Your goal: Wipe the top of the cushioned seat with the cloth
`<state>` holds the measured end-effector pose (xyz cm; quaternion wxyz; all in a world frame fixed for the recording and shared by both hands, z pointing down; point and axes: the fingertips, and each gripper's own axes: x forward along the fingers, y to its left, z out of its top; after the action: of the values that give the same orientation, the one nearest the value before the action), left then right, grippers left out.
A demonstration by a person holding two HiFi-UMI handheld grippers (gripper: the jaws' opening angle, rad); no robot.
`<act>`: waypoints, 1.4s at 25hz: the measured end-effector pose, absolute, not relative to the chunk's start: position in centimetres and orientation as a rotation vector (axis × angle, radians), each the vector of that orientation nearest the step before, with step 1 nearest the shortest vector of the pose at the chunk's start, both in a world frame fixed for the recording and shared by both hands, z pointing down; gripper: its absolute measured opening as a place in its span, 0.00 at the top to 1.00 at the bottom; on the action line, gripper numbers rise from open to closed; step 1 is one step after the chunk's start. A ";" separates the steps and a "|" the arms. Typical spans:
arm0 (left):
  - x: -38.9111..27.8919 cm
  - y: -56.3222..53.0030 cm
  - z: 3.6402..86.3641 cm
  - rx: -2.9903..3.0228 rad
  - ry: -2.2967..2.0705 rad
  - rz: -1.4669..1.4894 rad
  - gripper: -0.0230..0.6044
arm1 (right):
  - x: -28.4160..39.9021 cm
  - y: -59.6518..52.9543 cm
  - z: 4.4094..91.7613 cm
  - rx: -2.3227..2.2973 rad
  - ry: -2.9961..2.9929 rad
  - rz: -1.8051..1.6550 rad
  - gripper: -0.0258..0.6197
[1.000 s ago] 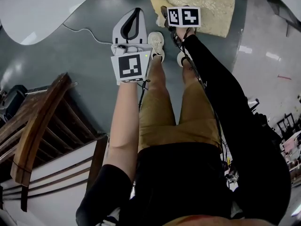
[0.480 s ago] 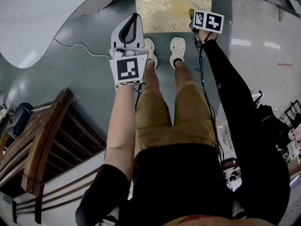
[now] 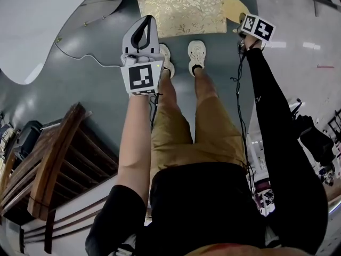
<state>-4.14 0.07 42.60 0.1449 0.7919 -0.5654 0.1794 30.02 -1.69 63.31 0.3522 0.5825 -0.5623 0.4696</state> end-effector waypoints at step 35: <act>-17.0 9.7 42.9 2.234 -1.668 0.498 0.96 | -9.4 8.9 61.8 0.950 -1.909 1.318 0.87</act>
<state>-16.97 9.74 42.86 0.1541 0.7795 -0.5818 0.1738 -9.36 8.88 61.81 0.3120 0.3601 -0.7236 0.4995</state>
